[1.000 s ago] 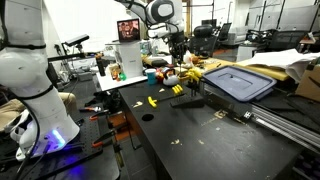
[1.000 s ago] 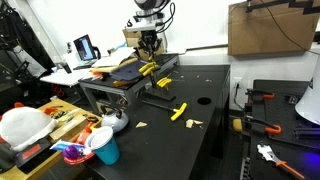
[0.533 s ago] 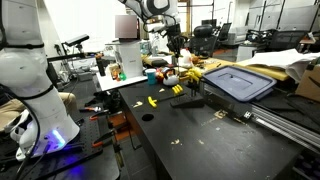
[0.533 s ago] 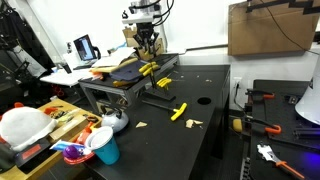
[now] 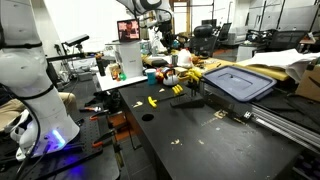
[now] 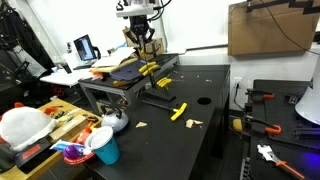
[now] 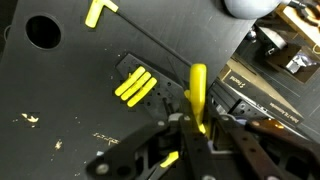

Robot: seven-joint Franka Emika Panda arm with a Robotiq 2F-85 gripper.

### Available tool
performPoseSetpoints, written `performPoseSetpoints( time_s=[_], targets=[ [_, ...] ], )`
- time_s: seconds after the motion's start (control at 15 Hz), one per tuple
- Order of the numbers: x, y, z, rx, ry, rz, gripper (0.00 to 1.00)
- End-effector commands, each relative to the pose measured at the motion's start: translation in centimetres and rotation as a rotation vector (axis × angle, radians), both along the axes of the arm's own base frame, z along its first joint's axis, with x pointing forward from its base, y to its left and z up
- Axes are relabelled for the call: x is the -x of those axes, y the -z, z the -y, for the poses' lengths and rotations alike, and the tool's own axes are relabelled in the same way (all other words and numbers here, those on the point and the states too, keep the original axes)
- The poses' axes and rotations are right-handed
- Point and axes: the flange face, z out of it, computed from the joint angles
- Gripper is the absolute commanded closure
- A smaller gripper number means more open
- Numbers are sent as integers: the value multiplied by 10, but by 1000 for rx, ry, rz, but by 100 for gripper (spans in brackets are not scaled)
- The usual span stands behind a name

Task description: Remove one black object from the black stand

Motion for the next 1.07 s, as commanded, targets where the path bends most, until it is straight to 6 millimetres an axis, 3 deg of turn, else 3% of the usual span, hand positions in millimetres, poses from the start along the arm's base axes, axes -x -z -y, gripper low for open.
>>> performPoseSetpoints(
  time_s=[0.0, 0.73, 1.0],
  targets=[
    [16, 3, -14, -4, -75, -26, 96],
    [35, 51, -75, 68, -239, -14, 96],
    [36, 63, -86, 137, -289, 28, 96]
  ],
)
